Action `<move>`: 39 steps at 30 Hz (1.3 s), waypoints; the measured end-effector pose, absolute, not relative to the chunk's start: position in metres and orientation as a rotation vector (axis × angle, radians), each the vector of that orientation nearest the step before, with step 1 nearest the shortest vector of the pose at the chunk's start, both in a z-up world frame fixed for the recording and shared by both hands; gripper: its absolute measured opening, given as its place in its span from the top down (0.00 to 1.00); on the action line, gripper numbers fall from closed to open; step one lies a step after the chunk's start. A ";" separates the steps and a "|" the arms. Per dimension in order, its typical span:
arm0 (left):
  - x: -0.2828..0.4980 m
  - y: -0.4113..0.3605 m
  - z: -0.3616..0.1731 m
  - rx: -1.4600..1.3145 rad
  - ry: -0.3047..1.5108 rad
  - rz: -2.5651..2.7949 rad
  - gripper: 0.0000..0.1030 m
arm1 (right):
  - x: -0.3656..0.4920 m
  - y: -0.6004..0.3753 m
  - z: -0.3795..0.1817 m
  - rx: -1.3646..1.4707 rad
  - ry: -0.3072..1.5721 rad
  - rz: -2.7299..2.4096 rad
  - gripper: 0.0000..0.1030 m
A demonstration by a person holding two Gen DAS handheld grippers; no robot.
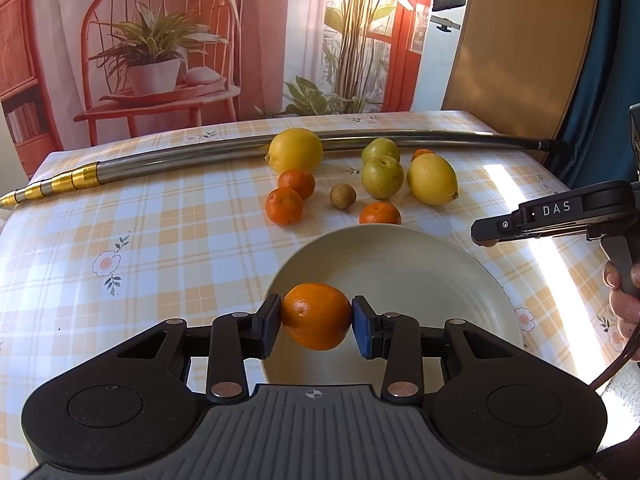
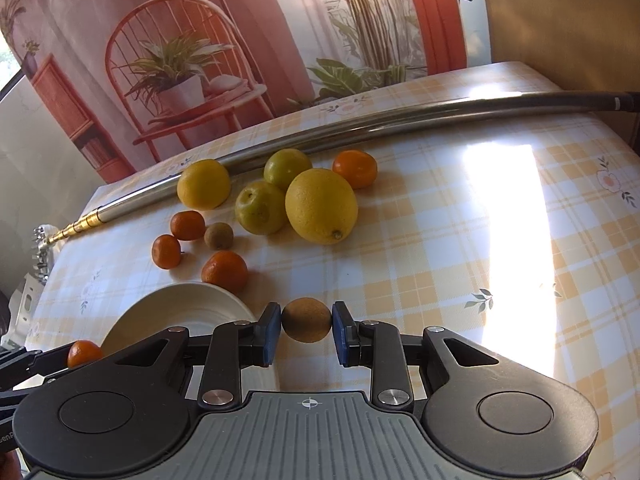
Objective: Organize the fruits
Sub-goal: 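Lower the orange into the plate and open the left tool while the right tool releases the kiwi there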
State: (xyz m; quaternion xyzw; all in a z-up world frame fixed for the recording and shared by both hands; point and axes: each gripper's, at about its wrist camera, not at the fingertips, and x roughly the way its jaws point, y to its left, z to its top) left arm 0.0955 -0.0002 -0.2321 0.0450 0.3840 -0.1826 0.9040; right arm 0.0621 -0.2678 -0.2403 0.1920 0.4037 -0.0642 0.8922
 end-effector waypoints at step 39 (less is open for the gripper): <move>0.092 -0.003 -0.248 0.084 0.912 -0.375 0.61 | 0.050 -0.210 -0.247 0.241 0.998 0.080 0.75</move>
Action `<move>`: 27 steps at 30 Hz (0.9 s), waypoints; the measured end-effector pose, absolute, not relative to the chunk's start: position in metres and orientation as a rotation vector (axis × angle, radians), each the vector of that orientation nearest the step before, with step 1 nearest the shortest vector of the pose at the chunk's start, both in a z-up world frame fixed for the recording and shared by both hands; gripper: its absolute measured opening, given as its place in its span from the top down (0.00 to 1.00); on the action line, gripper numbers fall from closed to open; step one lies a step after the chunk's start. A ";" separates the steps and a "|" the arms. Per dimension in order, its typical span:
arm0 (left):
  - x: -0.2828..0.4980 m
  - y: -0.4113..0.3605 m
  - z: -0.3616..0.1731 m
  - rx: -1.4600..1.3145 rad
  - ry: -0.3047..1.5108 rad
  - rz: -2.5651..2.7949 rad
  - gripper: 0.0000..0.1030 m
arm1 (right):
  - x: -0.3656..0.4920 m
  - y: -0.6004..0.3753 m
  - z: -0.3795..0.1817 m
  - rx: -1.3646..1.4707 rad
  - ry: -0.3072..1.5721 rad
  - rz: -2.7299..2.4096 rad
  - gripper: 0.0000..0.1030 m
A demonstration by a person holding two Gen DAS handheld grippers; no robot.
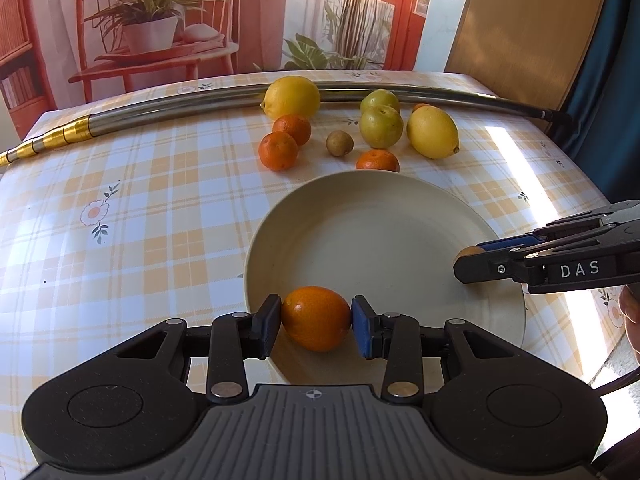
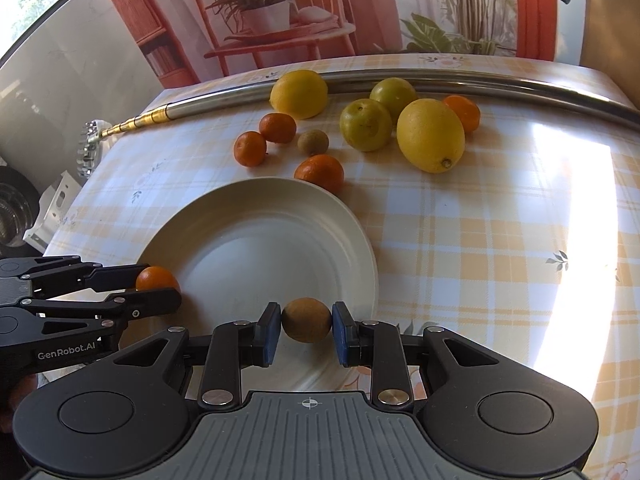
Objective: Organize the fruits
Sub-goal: 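Lower the orange into the plate and open the left tool while the right tool releases the kiwi there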
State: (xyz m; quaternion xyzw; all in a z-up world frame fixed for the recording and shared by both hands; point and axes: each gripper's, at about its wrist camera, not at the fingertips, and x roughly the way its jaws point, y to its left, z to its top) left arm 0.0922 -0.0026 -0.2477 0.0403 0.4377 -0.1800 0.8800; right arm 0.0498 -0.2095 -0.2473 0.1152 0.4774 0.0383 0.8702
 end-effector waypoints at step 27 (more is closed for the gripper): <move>0.081 0.007 -0.231 0.053 0.768 -0.309 0.46 | 0.044 -0.228 -0.239 0.329 0.908 0.029 0.70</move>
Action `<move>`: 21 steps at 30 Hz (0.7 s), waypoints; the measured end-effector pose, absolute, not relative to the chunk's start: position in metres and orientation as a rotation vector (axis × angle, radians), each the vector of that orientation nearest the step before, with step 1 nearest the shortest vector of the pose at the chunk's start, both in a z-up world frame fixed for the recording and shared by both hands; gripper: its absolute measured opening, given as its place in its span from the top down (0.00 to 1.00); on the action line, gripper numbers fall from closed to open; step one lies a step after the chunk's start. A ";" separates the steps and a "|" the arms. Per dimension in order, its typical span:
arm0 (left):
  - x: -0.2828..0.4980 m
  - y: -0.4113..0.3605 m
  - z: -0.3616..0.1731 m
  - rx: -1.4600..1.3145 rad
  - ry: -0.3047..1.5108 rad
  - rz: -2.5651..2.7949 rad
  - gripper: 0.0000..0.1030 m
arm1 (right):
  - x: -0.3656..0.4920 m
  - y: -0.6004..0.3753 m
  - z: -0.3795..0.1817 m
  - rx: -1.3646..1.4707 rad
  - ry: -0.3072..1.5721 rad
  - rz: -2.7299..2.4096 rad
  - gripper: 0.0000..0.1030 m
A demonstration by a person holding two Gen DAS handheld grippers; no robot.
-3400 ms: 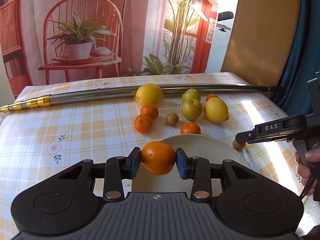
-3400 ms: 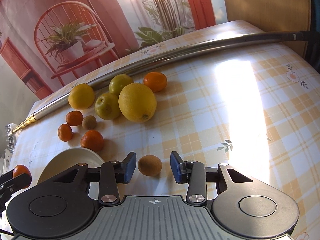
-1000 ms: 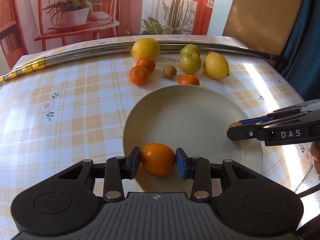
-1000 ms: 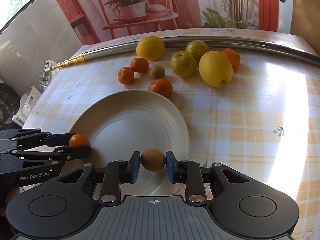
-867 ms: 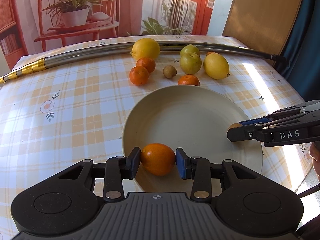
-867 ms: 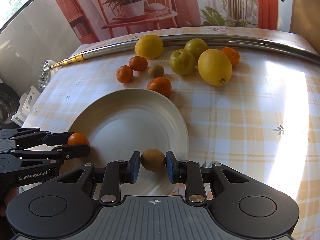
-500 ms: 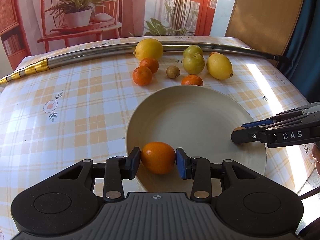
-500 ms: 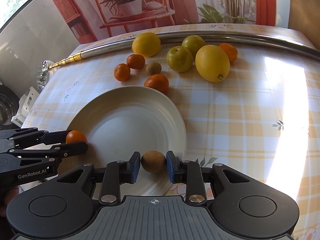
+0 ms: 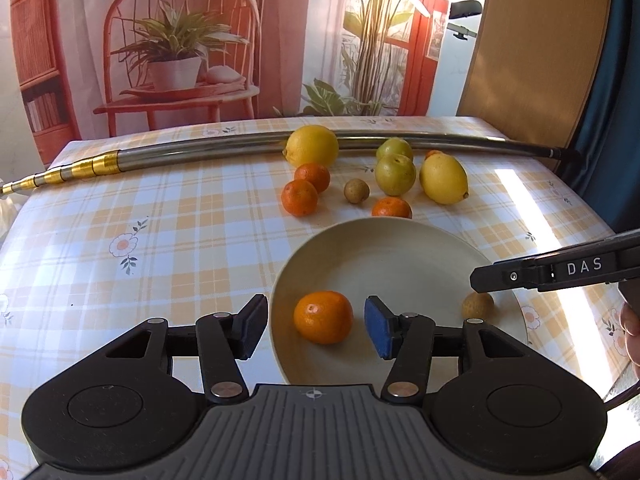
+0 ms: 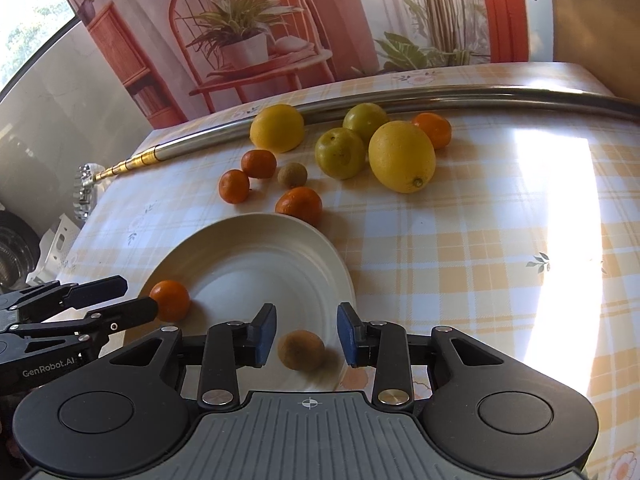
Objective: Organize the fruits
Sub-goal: 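Lower the orange into the plate and open the left tool while the right tool releases the kiwi there, then grasp a second orange with the left tool while the right tool returns to the fruit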
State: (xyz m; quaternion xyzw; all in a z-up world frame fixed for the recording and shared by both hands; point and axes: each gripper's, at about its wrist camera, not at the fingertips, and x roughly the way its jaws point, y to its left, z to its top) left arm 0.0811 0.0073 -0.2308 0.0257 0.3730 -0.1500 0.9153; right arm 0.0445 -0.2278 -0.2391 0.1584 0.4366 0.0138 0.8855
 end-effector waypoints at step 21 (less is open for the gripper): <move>0.084 0.020 -0.222 0.020 0.713 -0.238 0.45 | 0.041 -0.245 -0.227 0.339 0.829 -0.066 0.68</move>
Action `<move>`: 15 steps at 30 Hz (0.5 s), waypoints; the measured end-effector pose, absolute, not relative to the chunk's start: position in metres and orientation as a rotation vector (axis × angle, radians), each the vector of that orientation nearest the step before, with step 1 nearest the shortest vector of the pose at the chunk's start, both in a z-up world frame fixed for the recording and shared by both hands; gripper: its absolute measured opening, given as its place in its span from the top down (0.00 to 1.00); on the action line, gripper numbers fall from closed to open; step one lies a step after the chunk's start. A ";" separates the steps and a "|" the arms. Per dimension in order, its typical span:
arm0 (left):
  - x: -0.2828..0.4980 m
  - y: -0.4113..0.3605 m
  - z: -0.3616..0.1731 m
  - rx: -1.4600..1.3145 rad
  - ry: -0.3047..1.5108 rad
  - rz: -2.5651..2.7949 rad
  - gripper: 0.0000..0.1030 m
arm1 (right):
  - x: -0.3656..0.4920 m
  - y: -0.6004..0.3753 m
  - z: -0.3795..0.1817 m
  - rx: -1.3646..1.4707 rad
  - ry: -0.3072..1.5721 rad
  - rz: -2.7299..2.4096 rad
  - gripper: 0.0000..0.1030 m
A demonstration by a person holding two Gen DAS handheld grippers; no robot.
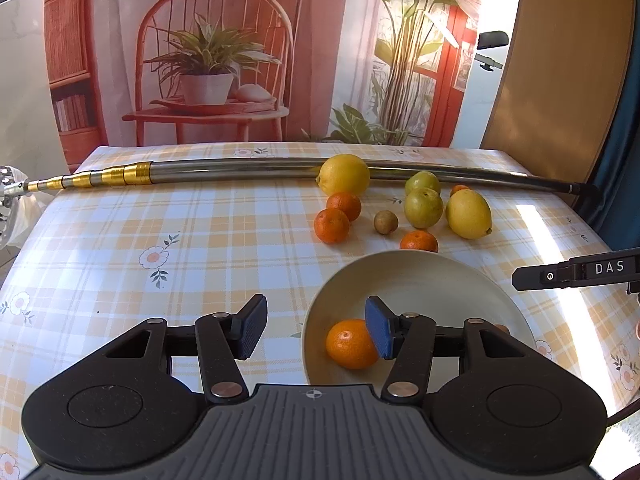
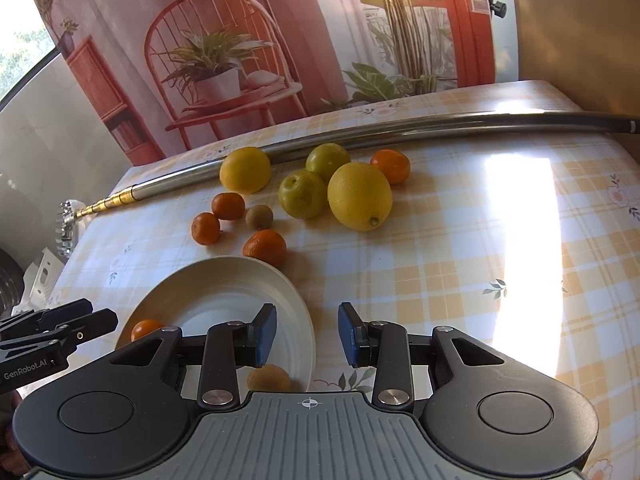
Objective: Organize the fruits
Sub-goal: 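Grasp a second orange with the left tool while the right tool returns to the fruit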
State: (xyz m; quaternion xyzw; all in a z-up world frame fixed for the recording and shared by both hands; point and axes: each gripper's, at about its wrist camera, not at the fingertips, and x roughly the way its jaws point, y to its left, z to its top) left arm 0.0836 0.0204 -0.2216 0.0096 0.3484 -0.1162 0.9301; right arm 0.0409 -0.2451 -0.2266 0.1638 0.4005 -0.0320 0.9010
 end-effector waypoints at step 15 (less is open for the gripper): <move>0.124 0.025 -0.180 0.082 0.654 -0.253 0.34 | 0.055 -0.267 -0.200 0.268 0.739 -0.141 0.68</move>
